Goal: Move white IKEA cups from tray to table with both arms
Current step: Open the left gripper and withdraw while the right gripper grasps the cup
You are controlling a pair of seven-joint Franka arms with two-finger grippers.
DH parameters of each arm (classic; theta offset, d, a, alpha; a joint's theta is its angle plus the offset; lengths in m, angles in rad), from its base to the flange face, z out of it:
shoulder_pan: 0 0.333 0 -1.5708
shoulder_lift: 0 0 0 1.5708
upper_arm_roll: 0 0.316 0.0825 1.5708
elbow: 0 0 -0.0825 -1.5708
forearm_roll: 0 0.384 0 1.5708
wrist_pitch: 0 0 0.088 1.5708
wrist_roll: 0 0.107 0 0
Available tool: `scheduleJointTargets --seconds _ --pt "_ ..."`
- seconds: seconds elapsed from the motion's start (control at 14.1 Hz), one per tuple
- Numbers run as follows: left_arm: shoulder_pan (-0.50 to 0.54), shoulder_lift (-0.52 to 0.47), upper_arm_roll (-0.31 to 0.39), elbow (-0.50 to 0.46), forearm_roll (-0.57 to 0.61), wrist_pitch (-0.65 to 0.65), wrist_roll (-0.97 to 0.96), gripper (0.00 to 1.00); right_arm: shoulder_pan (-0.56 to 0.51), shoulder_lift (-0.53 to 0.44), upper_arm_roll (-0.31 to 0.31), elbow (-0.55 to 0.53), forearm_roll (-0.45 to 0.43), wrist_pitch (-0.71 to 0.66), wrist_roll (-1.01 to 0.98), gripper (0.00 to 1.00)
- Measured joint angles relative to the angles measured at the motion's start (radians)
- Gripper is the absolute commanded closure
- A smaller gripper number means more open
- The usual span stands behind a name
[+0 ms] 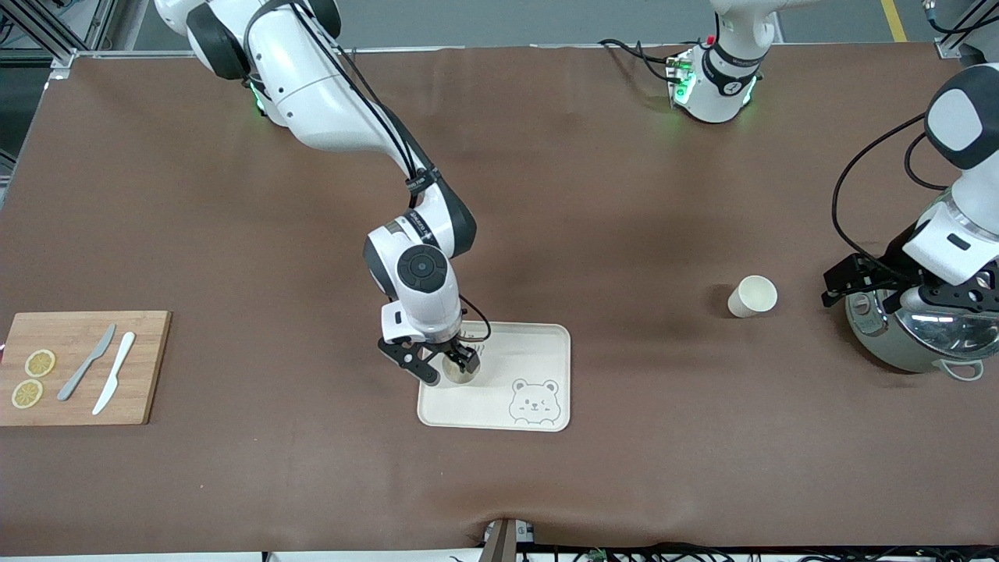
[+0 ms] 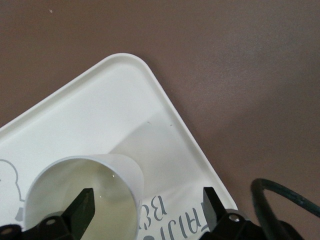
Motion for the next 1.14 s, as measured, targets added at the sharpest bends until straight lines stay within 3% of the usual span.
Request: scheduleJointTargets --seconds 0.21,0.78,0.92,1.14 --pt "-0.039 0.021 -0.002 0.071 0.003 -0.044 -0.056 0.00 0.000 0.000 0.000 0.000 0.000 0.001 0.000 0.39" --pt "-0.197 0.064 0.004 0.234 0.096 -0.225 -0.266 0.00 0.000 0.000 0.000 0.001 0.000 0.003 0.000 0.85" --pt "-0.245 0.064 0.069 0.271 0.096 -0.258 -0.266 0.00 0.000 0.000 0.000 0.001 0.000 0.003 0.000 0.98" --pt "-0.342 0.068 0.195 0.290 0.096 -0.270 -0.254 0.00 0.000 0.000 0.000 0.002 0.000 0.005 0.000 1.00"
